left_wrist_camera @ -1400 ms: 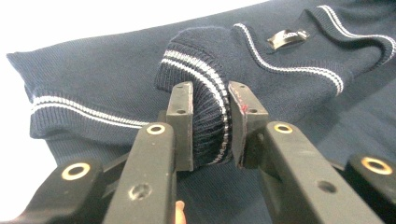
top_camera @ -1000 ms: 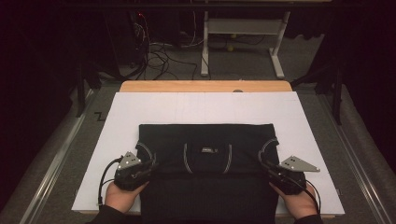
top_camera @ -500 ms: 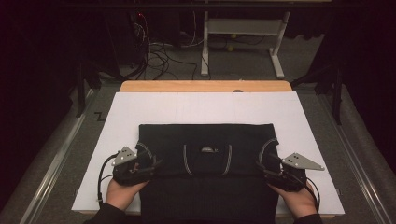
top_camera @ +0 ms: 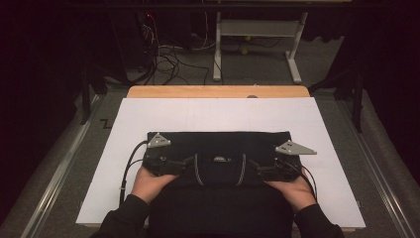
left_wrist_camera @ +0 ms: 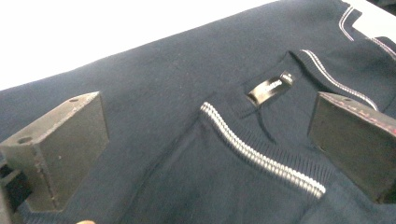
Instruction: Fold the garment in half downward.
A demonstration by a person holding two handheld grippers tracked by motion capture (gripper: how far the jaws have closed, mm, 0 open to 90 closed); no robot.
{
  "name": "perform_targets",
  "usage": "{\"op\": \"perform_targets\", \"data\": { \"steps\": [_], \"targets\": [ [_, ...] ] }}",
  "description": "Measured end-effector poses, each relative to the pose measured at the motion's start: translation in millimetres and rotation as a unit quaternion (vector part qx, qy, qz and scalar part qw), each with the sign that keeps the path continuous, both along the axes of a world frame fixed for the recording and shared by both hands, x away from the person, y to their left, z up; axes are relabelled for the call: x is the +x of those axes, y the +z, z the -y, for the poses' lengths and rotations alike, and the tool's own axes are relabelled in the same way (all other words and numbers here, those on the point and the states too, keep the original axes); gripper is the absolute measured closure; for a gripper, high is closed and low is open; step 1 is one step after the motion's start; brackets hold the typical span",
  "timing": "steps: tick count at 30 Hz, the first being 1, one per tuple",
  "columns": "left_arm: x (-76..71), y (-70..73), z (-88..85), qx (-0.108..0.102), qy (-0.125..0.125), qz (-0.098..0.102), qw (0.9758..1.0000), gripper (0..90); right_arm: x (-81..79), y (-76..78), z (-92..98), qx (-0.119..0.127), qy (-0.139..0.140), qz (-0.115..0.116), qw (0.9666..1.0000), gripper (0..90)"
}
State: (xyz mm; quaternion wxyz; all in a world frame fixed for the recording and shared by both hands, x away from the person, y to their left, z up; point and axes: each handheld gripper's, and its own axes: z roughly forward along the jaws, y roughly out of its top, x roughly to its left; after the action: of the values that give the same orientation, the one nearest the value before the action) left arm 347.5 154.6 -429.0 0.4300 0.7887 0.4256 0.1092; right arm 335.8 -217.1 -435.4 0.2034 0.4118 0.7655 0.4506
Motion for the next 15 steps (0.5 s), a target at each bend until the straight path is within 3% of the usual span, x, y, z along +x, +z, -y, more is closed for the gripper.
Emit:
{"op": "perform_targets", "data": {
  "steps": [4,8,9,12,15],
  "targets": [
    [10.4,4.2,11.5,0.014,-0.003,-0.003,0.9999,0.0,8.6,0.2,-9.8,-0.012,0.01,-0.012,0.9998,0.1],
    [20.9,0.7,20.2,0.037,-0.011,-0.023,0.999,0.4,18.5,-4.6,-17.0,-0.026,0.006,-0.028,0.9992,3.8],
    [22.2,-0.8,21.2,0.042,-0.011,-0.028,0.9987,5.9,21.4,-6.3,-17.8,-0.028,0.004,-0.032,0.9991,6.3],
    [25.7,-6.0,22.3,0.049,-0.016,-0.037,0.998,26.5,28.3,-10.6,-19.3,-0.034,0.002,-0.046,0.9984,19.2],
    [28.7,-13.7,30.3,0.072,-0.013,-0.045,0.9963,30.5,32.9,-15.6,-22.9,-0.034,0.006,-0.069,0.997,39.0]
  ]
}}
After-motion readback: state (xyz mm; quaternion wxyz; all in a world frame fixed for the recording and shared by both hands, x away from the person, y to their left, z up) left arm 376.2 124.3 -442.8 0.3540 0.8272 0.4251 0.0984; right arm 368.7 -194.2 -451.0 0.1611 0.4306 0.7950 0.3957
